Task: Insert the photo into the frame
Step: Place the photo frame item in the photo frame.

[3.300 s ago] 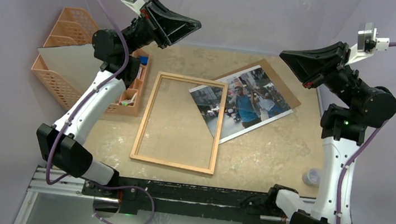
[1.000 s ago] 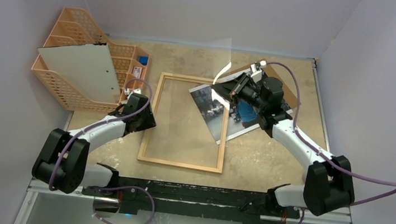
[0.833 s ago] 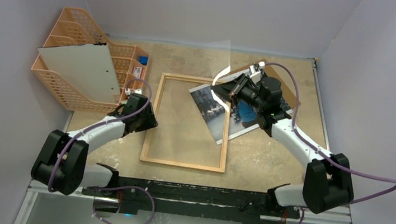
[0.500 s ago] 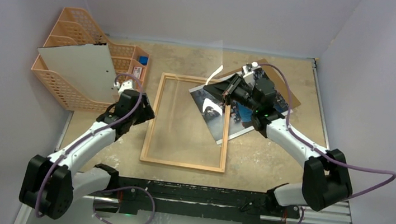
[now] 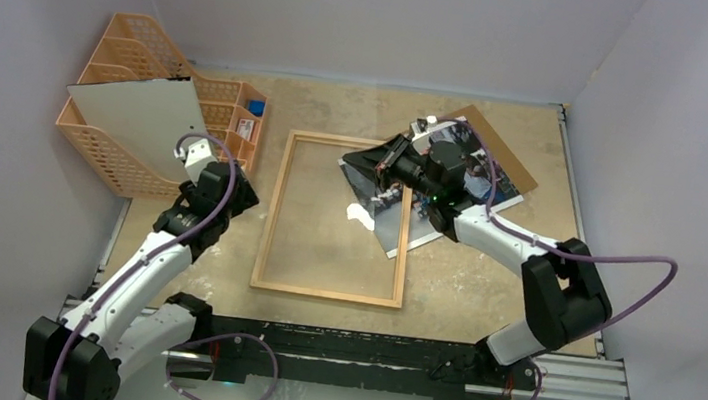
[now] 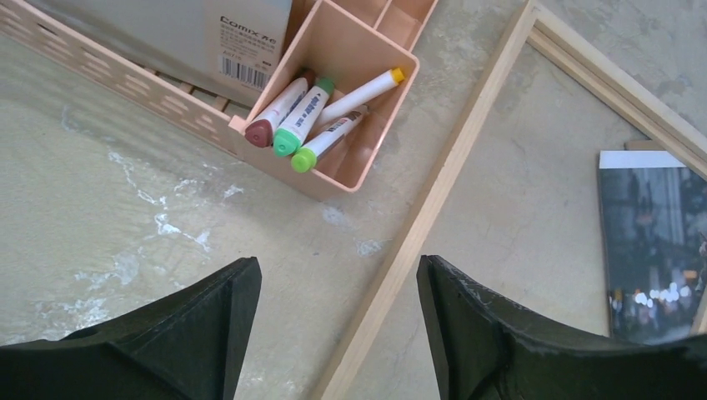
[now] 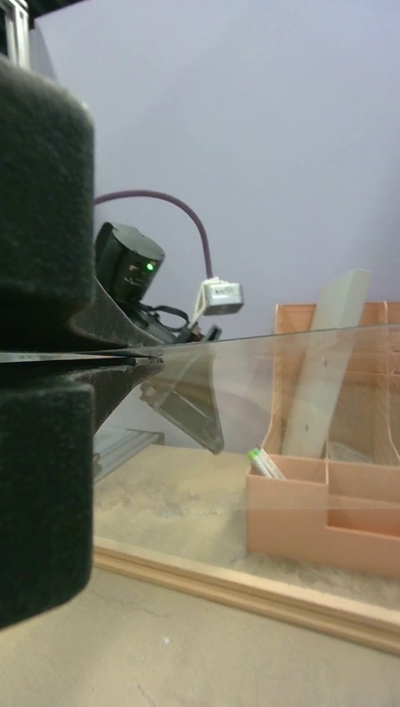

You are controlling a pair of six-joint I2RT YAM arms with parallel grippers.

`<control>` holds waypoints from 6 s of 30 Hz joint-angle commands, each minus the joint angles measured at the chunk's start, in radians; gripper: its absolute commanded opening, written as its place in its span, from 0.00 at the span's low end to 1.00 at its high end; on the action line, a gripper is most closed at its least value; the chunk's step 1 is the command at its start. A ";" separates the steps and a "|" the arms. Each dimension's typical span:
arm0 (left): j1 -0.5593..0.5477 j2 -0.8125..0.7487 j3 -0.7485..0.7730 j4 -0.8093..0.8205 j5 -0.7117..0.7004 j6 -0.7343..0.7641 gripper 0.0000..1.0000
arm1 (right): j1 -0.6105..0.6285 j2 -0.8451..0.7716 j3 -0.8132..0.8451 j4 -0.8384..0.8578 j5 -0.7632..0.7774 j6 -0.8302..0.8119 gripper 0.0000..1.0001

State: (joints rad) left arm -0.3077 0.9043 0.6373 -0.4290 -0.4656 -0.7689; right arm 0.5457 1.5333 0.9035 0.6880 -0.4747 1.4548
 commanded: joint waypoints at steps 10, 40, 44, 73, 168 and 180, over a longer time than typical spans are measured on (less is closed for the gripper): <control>0.002 0.051 -0.012 0.081 0.095 -0.002 0.79 | 0.000 0.126 -0.249 0.253 0.179 0.042 0.00; 0.002 0.203 -0.040 0.147 0.149 -0.009 0.74 | -0.063 0.122 -0.166 -0.160 0.199 -0.344 0.00; 0.002 0.209 -0.040 0.151 0.154 0.001 0.74 | -0.084 0.121 -0.172 -0.143 0.179 -0.375 0.00; 0.002 0.301 -0.053 0.211 0.225 0.029 0.72 | -0.129 0.183 -0.148 -0.182 0.104 -0.477 0.00; 0.002 0.308 -0.047 0.190 0.261 0.028 0.57 | -0.098 0.084 0.016 -0.484 0.263 -0.671 0.71; 0.002 0.287 -0.052 0.182 0.256 0.033 0.62 | -0.098 -0.012 -0.012 -0.581 0.385 -0.728 0.58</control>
State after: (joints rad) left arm -0.3077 1.2205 0.5629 -0.2562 -0.1898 -0.7403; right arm 0.4450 1.5661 0.8875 0.1513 -0.1314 0.7704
